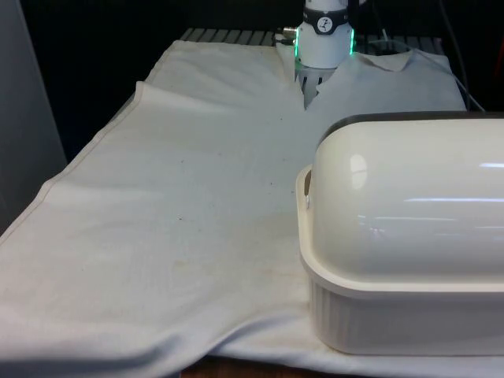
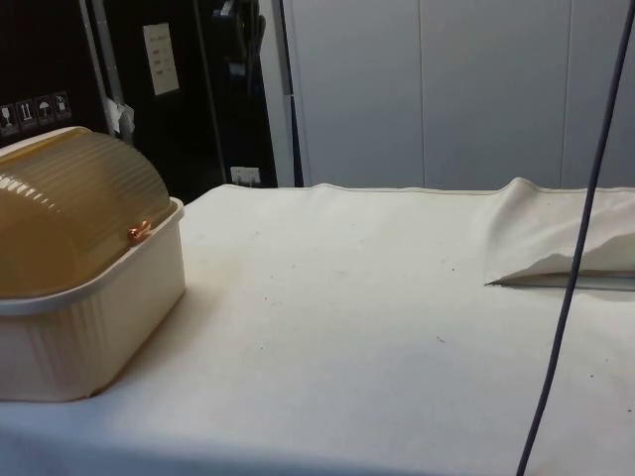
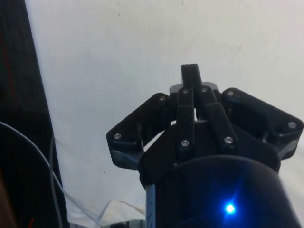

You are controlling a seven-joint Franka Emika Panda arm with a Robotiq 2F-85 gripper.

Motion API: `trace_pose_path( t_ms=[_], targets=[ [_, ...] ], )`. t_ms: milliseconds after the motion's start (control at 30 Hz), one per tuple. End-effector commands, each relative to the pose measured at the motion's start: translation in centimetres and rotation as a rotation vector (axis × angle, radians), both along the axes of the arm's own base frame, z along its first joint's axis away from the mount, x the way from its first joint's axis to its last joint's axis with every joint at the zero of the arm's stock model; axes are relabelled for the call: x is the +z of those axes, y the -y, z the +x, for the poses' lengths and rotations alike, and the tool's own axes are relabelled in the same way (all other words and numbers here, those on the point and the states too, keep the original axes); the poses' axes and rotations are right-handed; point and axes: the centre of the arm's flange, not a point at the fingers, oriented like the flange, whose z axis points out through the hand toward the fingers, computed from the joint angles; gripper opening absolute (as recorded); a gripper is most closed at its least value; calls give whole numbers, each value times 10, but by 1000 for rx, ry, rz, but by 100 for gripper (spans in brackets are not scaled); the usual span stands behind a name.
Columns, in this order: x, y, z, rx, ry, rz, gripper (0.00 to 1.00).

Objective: Open the lid, then close it.

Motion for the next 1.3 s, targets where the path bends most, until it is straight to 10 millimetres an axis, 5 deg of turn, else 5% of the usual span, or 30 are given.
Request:
trace_pose_path(
  t_ms=[0,1267],
  targets=[
    [-1,-2,0,4,15,11,0],
    [-66,-27,7,31,125,89,0]
  ],
)
